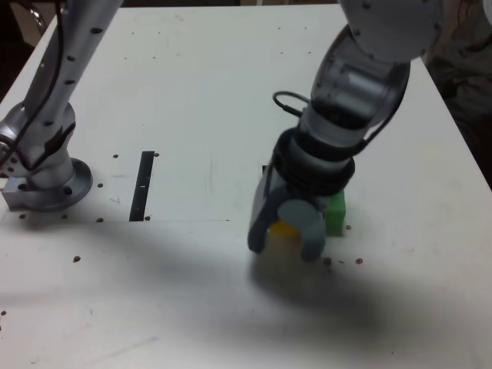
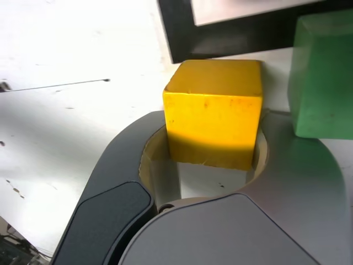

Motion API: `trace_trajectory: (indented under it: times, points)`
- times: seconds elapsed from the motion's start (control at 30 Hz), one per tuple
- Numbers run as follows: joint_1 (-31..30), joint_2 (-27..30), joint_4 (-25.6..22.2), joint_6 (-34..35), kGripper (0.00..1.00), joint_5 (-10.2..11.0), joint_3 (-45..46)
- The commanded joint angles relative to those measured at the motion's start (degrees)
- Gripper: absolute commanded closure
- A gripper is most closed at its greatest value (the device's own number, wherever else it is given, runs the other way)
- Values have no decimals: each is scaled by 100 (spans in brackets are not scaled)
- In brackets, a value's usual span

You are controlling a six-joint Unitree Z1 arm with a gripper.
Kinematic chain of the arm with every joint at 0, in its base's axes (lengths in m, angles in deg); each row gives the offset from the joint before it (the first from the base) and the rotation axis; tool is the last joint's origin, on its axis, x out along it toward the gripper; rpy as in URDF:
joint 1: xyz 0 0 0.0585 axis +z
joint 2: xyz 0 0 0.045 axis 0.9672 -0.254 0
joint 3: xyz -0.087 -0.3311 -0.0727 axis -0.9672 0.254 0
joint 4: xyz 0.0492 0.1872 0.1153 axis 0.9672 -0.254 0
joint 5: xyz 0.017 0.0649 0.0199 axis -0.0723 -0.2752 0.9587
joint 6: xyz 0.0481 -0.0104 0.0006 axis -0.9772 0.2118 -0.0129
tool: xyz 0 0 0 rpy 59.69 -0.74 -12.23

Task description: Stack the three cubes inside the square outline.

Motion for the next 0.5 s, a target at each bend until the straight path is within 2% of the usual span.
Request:
trace_trajectory:
  times: [0.0, 0.27, 0.47]
  points:
    - [-5, 239, -189, 71, 71, 95, -41]
    - [39, 691, -824, 210, 71, 448, -315]
    - [304, 684, -1071, 64, 71, 505, -715]
